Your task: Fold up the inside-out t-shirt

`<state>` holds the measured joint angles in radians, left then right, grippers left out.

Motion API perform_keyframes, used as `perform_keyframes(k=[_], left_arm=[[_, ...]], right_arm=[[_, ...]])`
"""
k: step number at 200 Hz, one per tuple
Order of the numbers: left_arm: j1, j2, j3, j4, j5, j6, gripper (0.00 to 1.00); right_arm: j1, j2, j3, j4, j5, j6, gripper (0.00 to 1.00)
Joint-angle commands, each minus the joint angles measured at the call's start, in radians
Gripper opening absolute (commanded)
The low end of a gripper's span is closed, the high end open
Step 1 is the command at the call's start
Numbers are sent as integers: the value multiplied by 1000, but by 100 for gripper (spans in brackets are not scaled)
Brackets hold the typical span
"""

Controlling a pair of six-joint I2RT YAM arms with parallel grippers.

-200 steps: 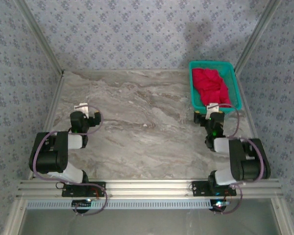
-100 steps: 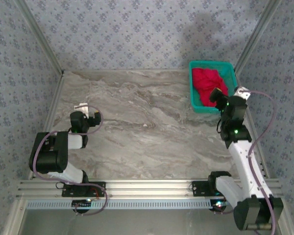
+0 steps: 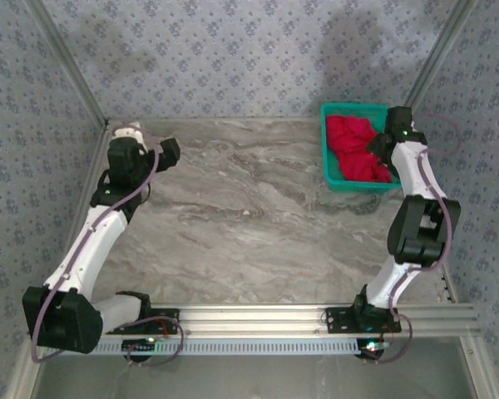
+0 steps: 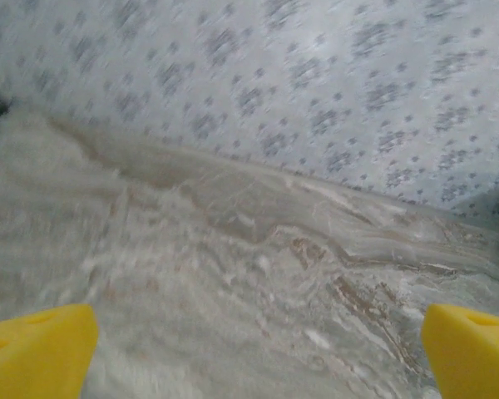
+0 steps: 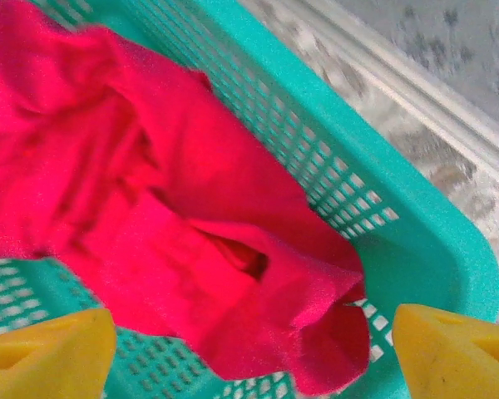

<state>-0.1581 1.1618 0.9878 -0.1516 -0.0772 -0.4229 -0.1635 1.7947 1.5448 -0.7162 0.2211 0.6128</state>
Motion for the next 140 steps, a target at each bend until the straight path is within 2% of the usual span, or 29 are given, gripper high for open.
perform_keyframes(k=[1,13,32,48,60,67,75,109,140], left_arm=[[100,24,-122,-150,63,-205,100],[164,23,-170,-66,171,-242,100],[176,20,-162,-65,188,-238,100],[173,17,-148,-72,209,-228,100],[167,16,-136,-85,220,-220,100],[163,14,-131,-94,220,-216,100],[159,9,-126,-100,221,-212,100],[154,-33,-124,-121,230,-216,98],[153,-68,-139,-132,209,-253,84]], right_arm=[[-12,57,45,-137,-45,-25,85],[-19,93,61,-139,-80,-27,79],[-19,128,96,-149,-64,-27,68],[-19,127,102,-136,-40,-24,42],[-19,115,106,-126,-26,-26,13],[-16,103,107,-123,-26,-28,4],[-11,88,109,-122,-25,-27,0],[23,-17,136,-124,-50,-7,0],[116,-165,176,-56,-44,-19,0]])
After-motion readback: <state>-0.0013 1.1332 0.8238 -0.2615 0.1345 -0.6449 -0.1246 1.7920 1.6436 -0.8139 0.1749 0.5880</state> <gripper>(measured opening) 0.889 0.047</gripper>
